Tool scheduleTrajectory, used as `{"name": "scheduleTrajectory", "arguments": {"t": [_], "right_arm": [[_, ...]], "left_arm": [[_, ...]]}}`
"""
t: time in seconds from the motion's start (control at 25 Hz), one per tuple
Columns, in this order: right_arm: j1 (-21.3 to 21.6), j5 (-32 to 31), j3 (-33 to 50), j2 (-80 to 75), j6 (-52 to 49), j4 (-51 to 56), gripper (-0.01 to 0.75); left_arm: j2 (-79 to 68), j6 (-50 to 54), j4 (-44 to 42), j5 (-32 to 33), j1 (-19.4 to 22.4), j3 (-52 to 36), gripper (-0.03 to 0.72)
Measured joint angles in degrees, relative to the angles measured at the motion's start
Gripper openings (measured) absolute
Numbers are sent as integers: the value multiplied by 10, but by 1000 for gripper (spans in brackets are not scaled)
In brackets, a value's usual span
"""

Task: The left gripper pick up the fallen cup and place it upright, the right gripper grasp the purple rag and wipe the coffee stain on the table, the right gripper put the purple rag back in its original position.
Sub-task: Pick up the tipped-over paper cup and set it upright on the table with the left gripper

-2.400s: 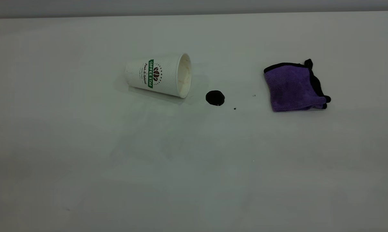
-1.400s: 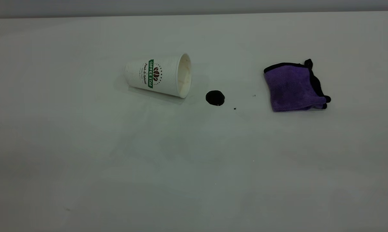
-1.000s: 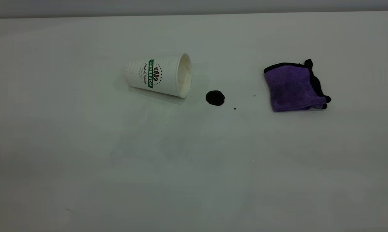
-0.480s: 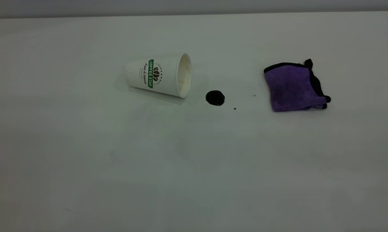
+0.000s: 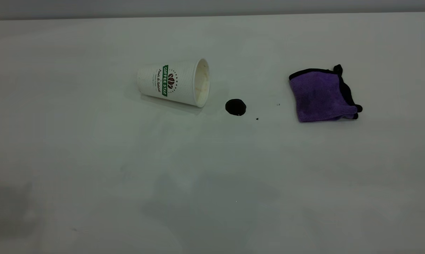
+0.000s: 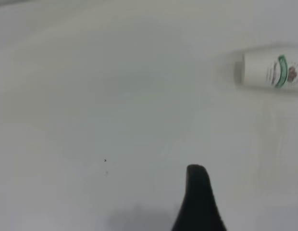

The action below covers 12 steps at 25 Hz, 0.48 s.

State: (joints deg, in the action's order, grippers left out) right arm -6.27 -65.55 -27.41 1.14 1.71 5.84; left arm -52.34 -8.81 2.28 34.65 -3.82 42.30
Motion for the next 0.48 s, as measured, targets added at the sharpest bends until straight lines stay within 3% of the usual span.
{"name": "scheduleTrajectory", "arguments": {"t": [0.2, 0.48], "right_arm": [[0, 0, 0, 0, 0, 0, 438], [0, 0, 0, 0, 0, 0, 438]], "left_arm": [[-141, -25, 1, -67, -40, 30, 592], [-357, 2, -44, -105, -169, 123, 592]]}}
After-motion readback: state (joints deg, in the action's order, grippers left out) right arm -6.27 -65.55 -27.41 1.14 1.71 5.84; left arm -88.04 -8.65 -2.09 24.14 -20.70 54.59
